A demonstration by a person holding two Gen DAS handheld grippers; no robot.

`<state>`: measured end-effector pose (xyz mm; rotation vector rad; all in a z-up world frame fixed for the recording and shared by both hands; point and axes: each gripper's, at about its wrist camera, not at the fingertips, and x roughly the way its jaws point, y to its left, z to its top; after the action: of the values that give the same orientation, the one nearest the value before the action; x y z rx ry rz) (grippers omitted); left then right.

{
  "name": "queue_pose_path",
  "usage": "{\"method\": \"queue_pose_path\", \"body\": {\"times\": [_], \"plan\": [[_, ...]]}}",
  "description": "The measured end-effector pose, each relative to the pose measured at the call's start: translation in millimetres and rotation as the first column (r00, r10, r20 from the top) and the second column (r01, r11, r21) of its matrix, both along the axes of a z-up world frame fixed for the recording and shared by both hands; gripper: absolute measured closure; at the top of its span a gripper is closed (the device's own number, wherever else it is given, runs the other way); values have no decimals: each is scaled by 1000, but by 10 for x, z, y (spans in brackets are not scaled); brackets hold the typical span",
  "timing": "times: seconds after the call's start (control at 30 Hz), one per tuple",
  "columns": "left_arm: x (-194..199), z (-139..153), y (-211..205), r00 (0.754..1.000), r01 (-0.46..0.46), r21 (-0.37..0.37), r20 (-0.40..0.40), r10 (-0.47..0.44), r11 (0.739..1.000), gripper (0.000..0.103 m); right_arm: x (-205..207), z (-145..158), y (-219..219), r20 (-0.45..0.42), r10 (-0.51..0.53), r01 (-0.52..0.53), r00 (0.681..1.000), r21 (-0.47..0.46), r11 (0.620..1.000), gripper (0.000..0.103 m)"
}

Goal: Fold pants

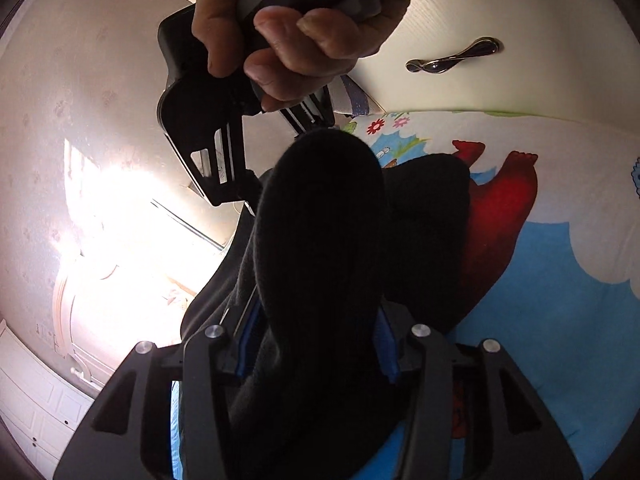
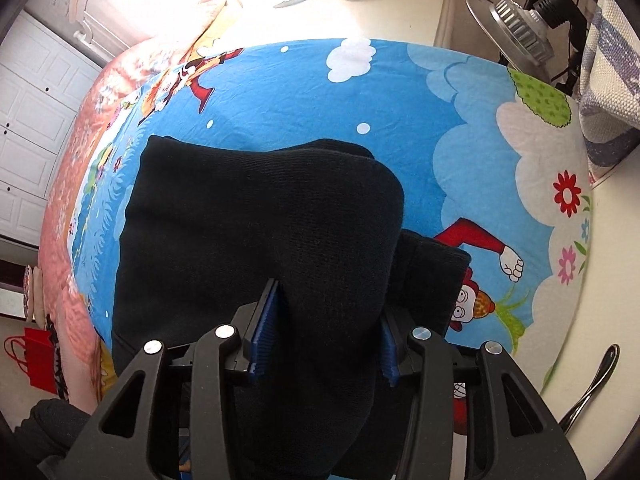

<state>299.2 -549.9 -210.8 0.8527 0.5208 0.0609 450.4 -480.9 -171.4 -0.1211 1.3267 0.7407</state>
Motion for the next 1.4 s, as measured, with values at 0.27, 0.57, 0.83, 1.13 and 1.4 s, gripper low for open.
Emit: {"method": "queue_pose_path", "body": {"times": [0.27,0.57,0.83,1.13,1.4], "plan": [[33,70,-73,998,10,95,56,-16,995,75,4,141,-104,51,-26,27,998,-21,999,78],[-33,-61,-230,998,59,123,26,-62,991,72,66,13,-195,99,-50,65,994,-163,984,73],[-476,592,73,974,219,-363,23,-226,906,60,0,117,-168,315,-51,137,948,-258,957,29],[221,683,651,982,-76,-716,-174,-72,693,63,-274,512,51,681,6,123,733,-141,982,28],[8,603,650,981,-58,-719,-169,-92,692,63,-201,280,112,672,0,158,741,-174,972,34]]}}
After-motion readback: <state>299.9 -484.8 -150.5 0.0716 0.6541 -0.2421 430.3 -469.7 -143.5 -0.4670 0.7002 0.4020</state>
